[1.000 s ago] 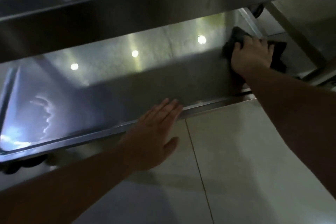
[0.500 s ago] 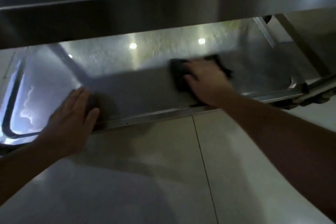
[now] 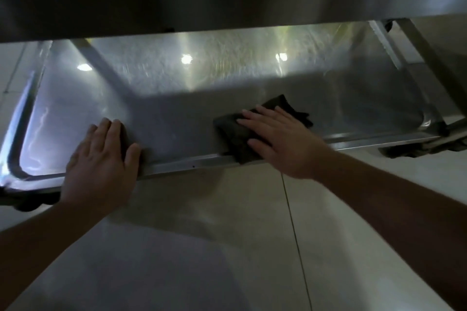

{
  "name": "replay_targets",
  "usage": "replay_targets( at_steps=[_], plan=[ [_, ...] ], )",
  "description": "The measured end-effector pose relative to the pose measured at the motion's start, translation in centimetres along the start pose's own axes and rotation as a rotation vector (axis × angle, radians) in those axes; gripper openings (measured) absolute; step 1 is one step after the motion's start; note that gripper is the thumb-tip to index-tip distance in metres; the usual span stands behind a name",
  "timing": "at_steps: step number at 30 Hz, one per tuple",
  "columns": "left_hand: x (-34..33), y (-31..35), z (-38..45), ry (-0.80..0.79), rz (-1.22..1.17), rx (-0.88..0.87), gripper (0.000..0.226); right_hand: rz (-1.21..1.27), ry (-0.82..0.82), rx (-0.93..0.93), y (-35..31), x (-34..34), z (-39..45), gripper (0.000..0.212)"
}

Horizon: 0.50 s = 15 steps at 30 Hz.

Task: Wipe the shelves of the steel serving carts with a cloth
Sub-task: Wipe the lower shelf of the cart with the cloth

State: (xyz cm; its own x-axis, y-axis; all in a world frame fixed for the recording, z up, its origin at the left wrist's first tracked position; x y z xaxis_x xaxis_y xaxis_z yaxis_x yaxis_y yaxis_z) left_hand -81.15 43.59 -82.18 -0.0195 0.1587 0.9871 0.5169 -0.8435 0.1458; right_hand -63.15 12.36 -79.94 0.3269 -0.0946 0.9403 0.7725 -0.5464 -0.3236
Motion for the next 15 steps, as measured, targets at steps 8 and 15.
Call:
replay_targets(
  at_steps=[8,15],
  plan=[
    [0.1,0.6,-0.4,0.037,0.045,-0.010,0.081,0.018,0.384,-1.092,16.8,5.6,1.0,0.060],
    [0.4,1.0,-0.3,0.026,0.041,0.019,0.082,-0.050,0.297,-0.532,-4.4,0.1,16.2,0.049]
  ],
)
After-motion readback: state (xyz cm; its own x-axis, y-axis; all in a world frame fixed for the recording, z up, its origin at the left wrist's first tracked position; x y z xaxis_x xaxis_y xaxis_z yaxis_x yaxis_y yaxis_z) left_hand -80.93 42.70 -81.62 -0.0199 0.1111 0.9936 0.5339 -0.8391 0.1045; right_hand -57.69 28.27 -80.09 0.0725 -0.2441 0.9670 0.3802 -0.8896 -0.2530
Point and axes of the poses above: each hand's wrist, its own z-axis towards the middle knuckle, its own x-axis out of the back of the hand, y = z × x, the point moved 2 cm from there along z, towards the middle knuckle, and after that the axes turned 3 degrees about z, right-handed, at the moved point
